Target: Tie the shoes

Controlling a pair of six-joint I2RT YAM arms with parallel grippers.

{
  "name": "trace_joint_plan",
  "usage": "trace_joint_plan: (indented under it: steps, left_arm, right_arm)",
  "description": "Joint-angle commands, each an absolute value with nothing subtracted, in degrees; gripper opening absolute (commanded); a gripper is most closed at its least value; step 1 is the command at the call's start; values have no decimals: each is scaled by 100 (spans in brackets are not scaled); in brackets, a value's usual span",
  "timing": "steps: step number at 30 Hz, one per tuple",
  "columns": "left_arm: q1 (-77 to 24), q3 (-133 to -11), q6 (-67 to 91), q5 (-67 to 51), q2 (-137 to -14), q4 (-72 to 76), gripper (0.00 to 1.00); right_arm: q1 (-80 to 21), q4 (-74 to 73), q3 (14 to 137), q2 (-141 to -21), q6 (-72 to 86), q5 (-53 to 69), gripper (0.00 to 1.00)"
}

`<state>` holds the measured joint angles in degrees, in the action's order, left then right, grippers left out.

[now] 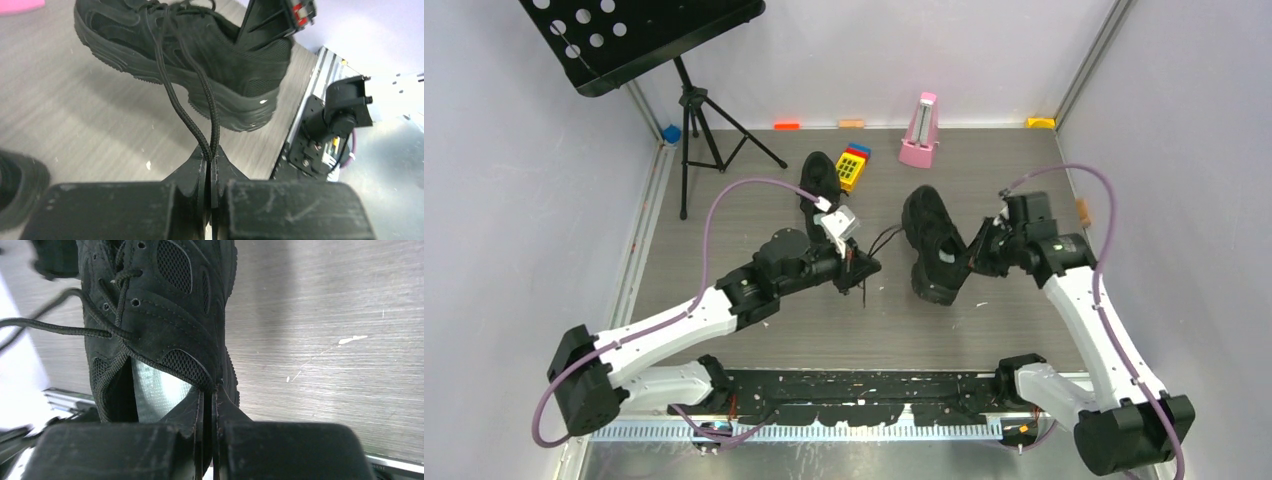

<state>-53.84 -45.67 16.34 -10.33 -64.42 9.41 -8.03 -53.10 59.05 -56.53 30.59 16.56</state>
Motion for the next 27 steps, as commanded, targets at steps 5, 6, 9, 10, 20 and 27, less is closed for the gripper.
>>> trace_joint_plan:
  steps: [5,6,9,10,20,27]
  left_arm:
    - [-4783,-4784,2606,-1766,-6016,-1055,0]
    - [-4611,-4816,2729,-2037,-6095,-1088,0]
    - [-4102,-4900,3018,-2577,-6440,-1187,0]
    - [-3976,-4918,3096,-2668,-6522,-1209,0]
    - [-3476,-5199,3089,-2803,-6626,-1561,0]
    - [-3393,-6068,2893,-2789,-6633,-2171,0]
  right_arm:
    - [-2564,-2685,4723,-5860,4109,-205,0]
    - [-2766,-2493,4638,-5961,4166,-500,0]
    - [-3302,-1962,4431,-6379,4267,-1122,0]
    - [-3459,-1823,4385,-6519,4311,-1286,0]
    - [-4605,-1592,4382,-6860,4262,-1900,48]
    - [-4597,-2294,4691,-6079,3028,-2497,70]
